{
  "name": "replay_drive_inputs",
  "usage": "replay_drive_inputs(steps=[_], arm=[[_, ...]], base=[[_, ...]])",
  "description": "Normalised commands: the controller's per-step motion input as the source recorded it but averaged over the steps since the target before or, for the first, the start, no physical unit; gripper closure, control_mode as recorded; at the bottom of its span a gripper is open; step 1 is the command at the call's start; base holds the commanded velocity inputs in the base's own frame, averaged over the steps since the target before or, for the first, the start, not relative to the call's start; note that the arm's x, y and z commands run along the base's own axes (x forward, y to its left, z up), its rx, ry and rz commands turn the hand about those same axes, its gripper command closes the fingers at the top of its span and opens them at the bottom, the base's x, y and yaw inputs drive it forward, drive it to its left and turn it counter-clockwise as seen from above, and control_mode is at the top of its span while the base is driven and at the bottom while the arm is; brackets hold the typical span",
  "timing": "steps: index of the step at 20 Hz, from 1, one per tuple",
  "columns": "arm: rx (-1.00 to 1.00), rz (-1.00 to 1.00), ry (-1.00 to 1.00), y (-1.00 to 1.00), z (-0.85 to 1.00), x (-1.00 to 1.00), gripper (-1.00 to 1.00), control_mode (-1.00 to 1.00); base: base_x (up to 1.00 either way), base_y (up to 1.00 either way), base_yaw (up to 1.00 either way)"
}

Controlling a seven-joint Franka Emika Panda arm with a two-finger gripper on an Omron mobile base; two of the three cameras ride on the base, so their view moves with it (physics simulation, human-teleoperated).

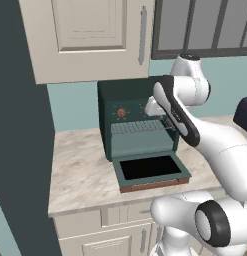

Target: Pick up the bagel from the plate, place it on the toaster oven rack, close the door, and set the timer.

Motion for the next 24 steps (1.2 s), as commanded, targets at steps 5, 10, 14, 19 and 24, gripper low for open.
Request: replay_drive_inputs(steps=[5,10,14,19,24], arm=[[0.00,0.00,0.00,0.01,0.00,-0.13,-1.00,-1.00],[-0.04,0.00,0.00,0.18,0.00,-0.20,-1.00,-1.00],[-0.12,0.00,0.00,0.34,-0.02,-0.16,-1.00,-1.00],[-0.22,0.00,0.00,0.43,-0.10,-0.04,-1.00,-1.00],[-0.27,0.00,-0.04,0.42,-0.21,0.00,-1.00,-1.00]], base=[[0.00,0.00,0.00],[0.00,0.00,0.00],[0.00,0.00,0.00],[0.00,0.00,0.00],[0.00,0.00,0.00]])
